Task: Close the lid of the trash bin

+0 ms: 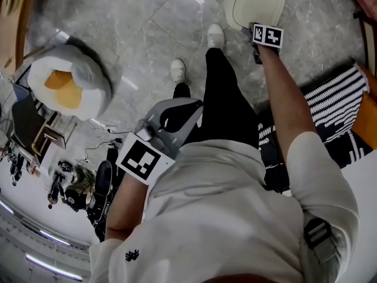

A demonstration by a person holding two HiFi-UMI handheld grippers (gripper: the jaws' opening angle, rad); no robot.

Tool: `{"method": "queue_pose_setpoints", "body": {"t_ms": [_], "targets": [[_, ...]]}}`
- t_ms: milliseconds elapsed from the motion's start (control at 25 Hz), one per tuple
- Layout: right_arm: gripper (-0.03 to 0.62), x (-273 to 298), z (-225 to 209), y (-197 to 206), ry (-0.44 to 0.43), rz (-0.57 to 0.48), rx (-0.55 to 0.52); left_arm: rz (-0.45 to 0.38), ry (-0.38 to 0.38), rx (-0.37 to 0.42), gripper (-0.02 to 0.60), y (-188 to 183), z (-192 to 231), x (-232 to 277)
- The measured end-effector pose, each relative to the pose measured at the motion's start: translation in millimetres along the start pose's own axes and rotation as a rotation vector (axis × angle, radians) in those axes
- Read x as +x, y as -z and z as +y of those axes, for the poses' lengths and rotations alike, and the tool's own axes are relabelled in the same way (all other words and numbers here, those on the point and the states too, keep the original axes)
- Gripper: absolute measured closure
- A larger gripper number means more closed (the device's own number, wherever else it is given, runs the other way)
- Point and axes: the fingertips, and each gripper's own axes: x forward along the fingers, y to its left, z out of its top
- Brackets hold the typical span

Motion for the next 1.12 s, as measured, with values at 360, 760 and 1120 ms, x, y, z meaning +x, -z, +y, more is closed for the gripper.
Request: {"method": "queue_pose_setpoints", "body": {"t_ms": [360, 760, 1120], "targets": [[0.537, -40, 21, -4, -0.017, -0.038, -0.028, -0.036, 0.041, 0.059, 0.526, -14, -17, -15], [0.537, -144, 65, 14, -0.034, -0.191, 0.008, -0.118, 0.127, 0.181, 0.526, -27, -59, -70], [0.539, -265, 171, 42, -0.138, -0.398, -0.055, -0.203, 0.165, 0.385, 0.526, -9, -82, -143]]}}
